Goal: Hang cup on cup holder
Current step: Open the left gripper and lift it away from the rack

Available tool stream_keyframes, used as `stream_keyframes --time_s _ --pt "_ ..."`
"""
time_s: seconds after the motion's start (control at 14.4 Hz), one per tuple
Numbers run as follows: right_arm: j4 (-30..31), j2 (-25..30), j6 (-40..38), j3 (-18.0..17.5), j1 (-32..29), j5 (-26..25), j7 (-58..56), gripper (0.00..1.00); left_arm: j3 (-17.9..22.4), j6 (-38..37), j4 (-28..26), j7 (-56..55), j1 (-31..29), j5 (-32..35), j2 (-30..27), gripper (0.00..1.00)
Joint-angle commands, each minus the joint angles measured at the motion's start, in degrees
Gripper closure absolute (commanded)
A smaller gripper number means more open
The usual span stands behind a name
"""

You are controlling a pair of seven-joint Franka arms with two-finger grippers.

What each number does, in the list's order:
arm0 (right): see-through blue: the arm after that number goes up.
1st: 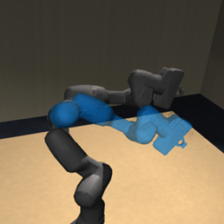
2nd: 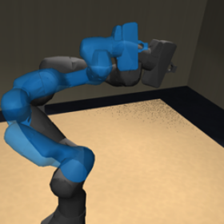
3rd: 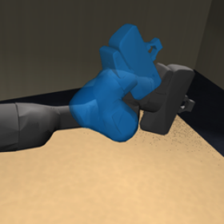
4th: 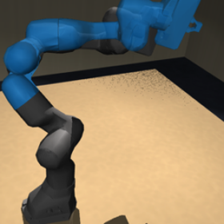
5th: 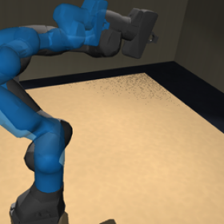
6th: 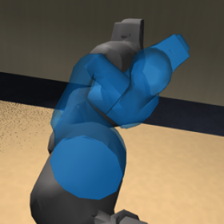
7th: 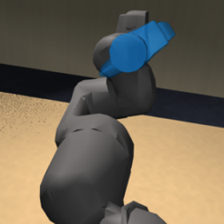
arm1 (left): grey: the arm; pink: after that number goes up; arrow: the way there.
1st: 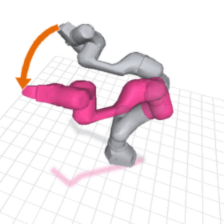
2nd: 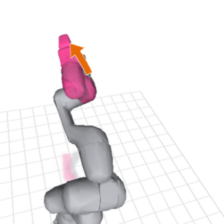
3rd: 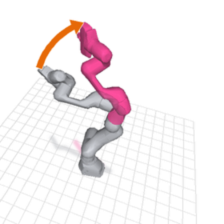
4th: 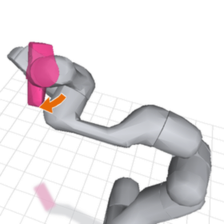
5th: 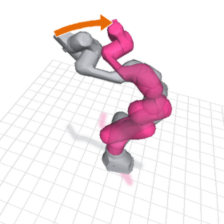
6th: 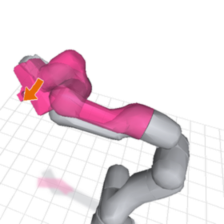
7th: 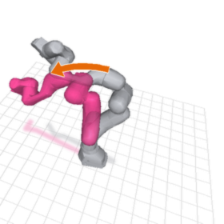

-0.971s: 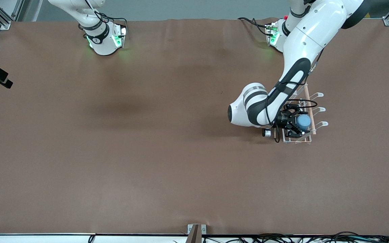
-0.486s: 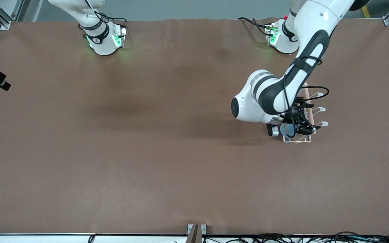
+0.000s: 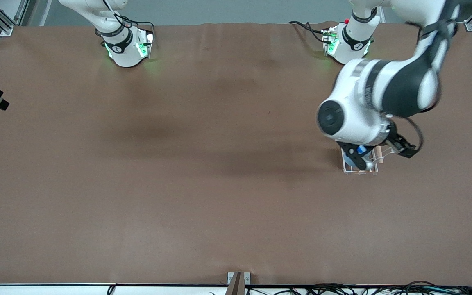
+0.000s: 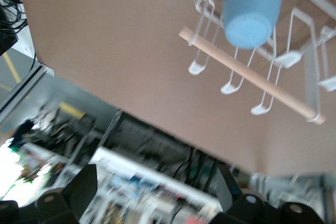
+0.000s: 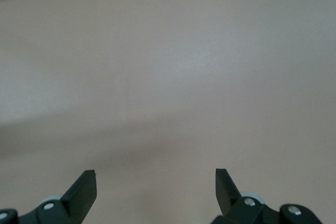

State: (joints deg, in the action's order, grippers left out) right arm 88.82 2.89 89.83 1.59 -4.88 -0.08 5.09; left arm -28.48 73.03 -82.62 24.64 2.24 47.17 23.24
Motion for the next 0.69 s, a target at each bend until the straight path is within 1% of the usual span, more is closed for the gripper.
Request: stream_keyframes --time_s 0.0,0.07,0.21,0.28,0.42,0.49,0.62 --pt "-0.58 -0.7 0.7 -0.36 -0.39 -0.8 -0.52 0.0 0.17 6.04 -0.26 -4.32 -3.11 -8.38 -6.26 0.0" --pt "-0.58 -0.7 0.7 -0.36 -0.39 -0.8 -0.52 0.0 2.26 7.98 -0.26 -6.95 -3.38 -13.19 -8.11 0.0" --pt "-0.58 -0.7 0.7 -0.45 -0.39 -0.88 -0.52 0.0 10.33 12.63 -0.87 -13.1 -2.42 -24.87 -13.72 0.0" --pt "-0.66 -0.7 0.7 -0.45 -0.48 -0.88 -0.52 0.0 13.5 13.79 -0.96 -14.17 -1.81 -29.98 -15.66 0.0" --pt "-0.75 -0.78 0.87 -0.45 -0.3 -0.88 -0.52 0.0 19.83 13.89 -1.05 -14.45 0.3 -36.68 -19.09 0.0" --pt "-1.01 -0.96 0.96 -0.45 -0.74 -0.8 -0.52 0.0 22.13 13.8 -1.48 -14.71 0.91 -39.67 -20.68 0.0" --pt "-1.02 -1.14 0.96 -0.45 -0.65 -0.88 -0.52 0.0 24.69 14.85 -3.32 -15.33 2.15 -41.89 -23.93 0.0"
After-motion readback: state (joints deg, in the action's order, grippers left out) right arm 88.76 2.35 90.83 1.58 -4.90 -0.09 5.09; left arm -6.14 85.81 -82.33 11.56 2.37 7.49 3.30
